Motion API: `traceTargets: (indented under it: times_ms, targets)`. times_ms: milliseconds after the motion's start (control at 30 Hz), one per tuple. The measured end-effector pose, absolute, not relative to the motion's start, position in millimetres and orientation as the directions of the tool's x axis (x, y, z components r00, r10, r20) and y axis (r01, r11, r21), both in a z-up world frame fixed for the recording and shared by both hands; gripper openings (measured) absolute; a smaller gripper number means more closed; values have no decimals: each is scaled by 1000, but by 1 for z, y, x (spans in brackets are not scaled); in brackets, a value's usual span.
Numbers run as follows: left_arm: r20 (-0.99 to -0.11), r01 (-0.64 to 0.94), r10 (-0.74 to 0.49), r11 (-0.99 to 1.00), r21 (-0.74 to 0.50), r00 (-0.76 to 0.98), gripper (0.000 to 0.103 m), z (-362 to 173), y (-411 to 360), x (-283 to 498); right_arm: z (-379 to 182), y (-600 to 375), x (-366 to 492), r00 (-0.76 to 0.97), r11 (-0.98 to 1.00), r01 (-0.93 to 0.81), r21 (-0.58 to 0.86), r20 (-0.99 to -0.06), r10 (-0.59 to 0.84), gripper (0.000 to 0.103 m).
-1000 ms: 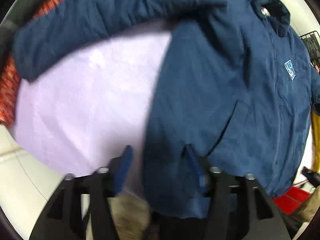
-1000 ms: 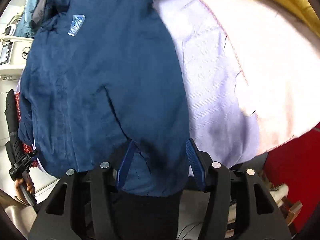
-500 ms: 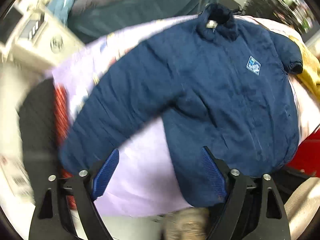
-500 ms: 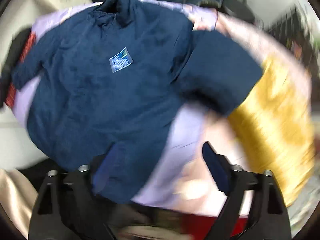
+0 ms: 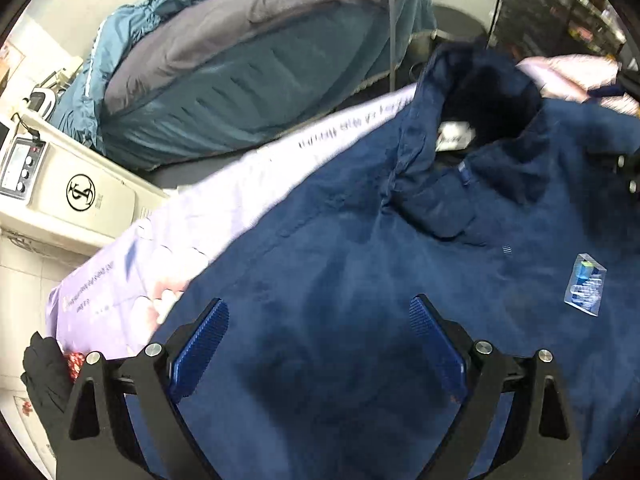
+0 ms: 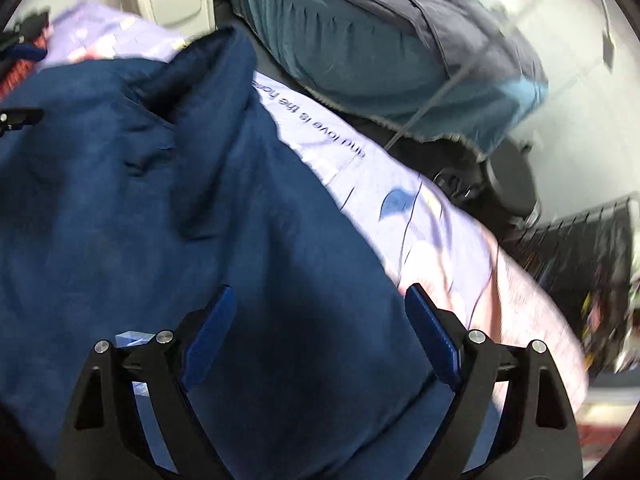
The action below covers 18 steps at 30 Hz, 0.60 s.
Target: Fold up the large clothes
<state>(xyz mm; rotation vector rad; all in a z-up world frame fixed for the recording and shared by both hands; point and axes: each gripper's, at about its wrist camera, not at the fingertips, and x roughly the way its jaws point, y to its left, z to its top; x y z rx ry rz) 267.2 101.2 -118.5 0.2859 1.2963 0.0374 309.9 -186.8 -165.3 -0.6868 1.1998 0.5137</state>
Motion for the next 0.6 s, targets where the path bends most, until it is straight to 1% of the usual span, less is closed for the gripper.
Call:
traceTargets:
  times_ms: [33,67,100,133,200,233,267,300,333,400,433,467,500,533,600]
  targets:
    - [-945,128,185,966,225,269,88,-126,98,267,-177,-189,317,295,696,-680,-230,-955,-27,79]
    - [-946,125,173,969,213,274,88,-131,95,265,-188,-192,322,262,713,-670,-208,-964,-36,66]
    - [-947,126,160,971,202,280,88,-133,92,264,-195,-192,325,219,727,-665,-171,-975,-29,27]
    - [-947,129,143,974,187,288,87,-133,89,261,-199,-195,329,153,739,-665,-103,-988,1,16]
    - [-941,142,137,972,188,310,86,-134,84,258,-196,-193,335,196,724,-675,-139,-981,-6,14]
    - [-937,146,149,968,204,317,85,-135,81,260,-195,-197,347,230,739,-653,-164,-973,-13,14]
    - [-924,139,192,958,249,330,84,-137,79,264,-196,-204,362,248,778,-603,-176,-968,-27,13]
    - [-912,124,223,952,280,346,82,-136,79,265,-197,-216,378,256,833,-526,-170,-966,-36,13]
    - [-900,102,240,950,295,364,82,-135,78,268,-201,-232,399,232,906,-407,-113,-973,-16,13]
    - [-888,51,241,958,283,391,83,-131,78,272,-220,-246,419,122,965,-260,26,-991,59,13]
    - [-893,40,236,962,271,384,83,-133,76,273,-228,-246,421,79,972,-226,64,-993,84,15]
    - [-903,29,237,964,264,360,84,-140,74,274,-227,-242,418,94,974,-220,48,-993,71,17]
    - [-906,23,254,960,278,339,84,-147,72,274,-220,-237,410,141,971,-239,21,-988,56,28]
    - [-911,23,278,954,299,304,84,-158,71,274,-213,-233,404,178,966,-259,14,-982,63,53]
    - [-928,25,325,942,335,185,85,-192,75,276,-188,-234,381,295,966,-257,-11,-953,67,80]
